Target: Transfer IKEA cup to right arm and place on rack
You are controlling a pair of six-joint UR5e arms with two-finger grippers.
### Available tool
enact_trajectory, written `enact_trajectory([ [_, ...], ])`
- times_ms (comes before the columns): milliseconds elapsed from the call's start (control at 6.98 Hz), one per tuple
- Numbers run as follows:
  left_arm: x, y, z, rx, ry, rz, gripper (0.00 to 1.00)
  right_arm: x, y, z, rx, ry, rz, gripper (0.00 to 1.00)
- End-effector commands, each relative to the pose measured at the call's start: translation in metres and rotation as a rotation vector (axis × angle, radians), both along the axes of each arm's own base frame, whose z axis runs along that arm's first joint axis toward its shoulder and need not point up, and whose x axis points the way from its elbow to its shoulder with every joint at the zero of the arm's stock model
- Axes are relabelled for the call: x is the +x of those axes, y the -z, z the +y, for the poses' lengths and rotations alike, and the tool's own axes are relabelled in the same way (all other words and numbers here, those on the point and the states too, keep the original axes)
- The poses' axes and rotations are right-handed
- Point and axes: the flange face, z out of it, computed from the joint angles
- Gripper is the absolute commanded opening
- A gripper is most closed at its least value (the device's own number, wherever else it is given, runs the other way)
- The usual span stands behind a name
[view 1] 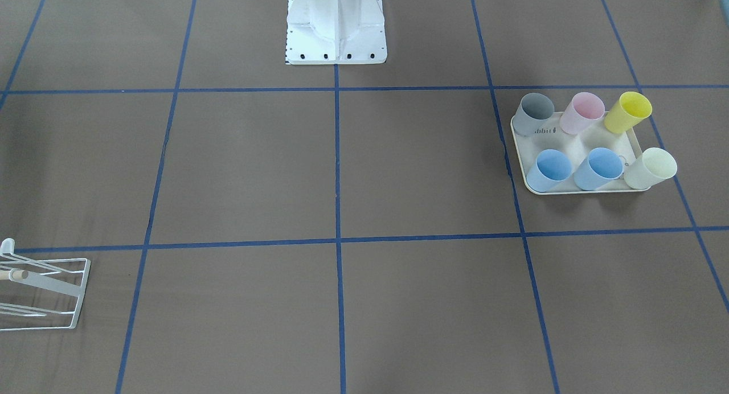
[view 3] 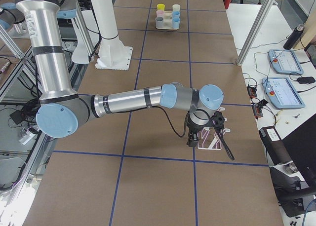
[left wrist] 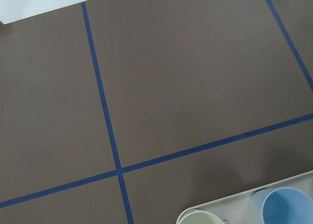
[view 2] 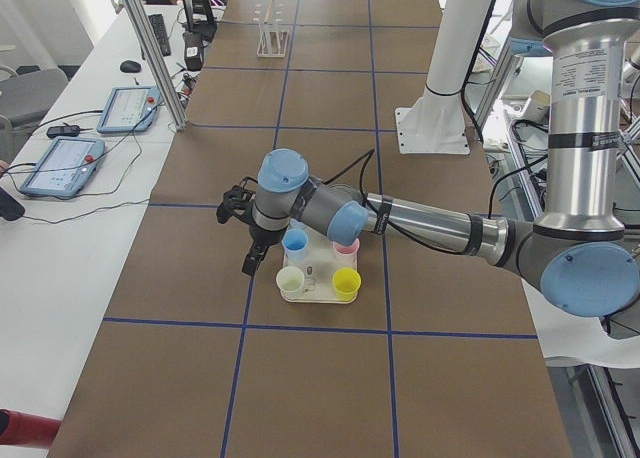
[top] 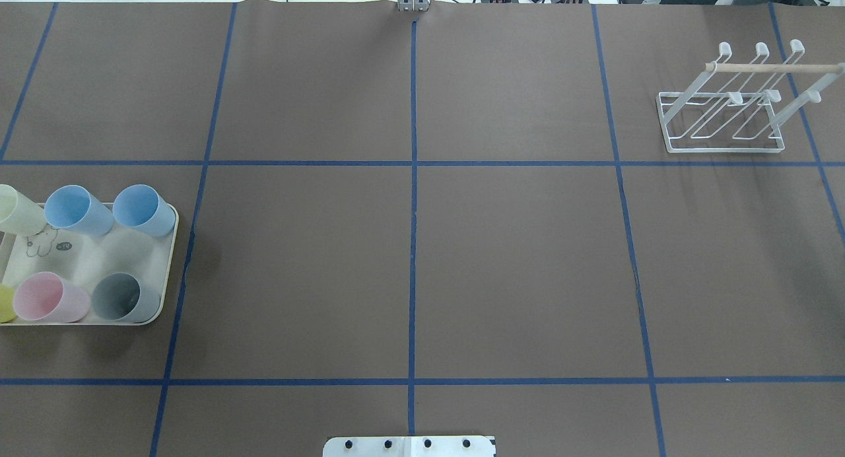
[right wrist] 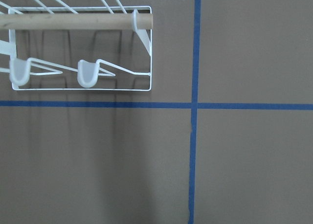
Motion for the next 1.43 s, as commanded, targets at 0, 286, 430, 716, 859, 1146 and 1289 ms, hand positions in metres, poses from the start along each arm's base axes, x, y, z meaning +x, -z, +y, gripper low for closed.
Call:
enact_trajectory([
  [0, -0.007, 0.002, 0.002, 0.016, -0.007, 0.002, 1.0, -0.001, 0.001, 0.006, 0.002, -0.003, -0.007, 1.0],
  [286, -0.007, 0.01, 0.016, 0.032, -0.007, -0.005, 1.0, -0.002, 0.0, 0.006, 0.0, -0.003, -0.005, 1.0],
  [430, -0.007, 0.008, 0.022, 0.032, -0.014, 0.0, 1.0, -0.004, -0.001, 0.006, -0.002, 0.001, -0.005, 1.0],
  [716, -0.003, -0.006, 0.026, 0.016, -0.021, 0.005, 1.0, -0.004, -0.002, 0.007, -0.004, 0.001, -0.008, 1.0],
  [859, 0.007, -0.015, 0.024, 0.043, -0.042, 0.008, 1.0, -0.005, -0.002, 0.008, -0.007, 0.0, -0.018, 1.0],
  [1146, 0.067, -0.038, 0.02, -0.066, -0.069, 0.027, 1.0, -0.005, -0.009, 0.011, -0.019, -0.004, -0.018, 1.0],
  [1289, 0.075, -0.07, 0.017, -0.082, -0.065, 0.015, 0.99, -0.005, -0.008, 0.011, -0.018, -0.004, -0.018, 1.0],
])
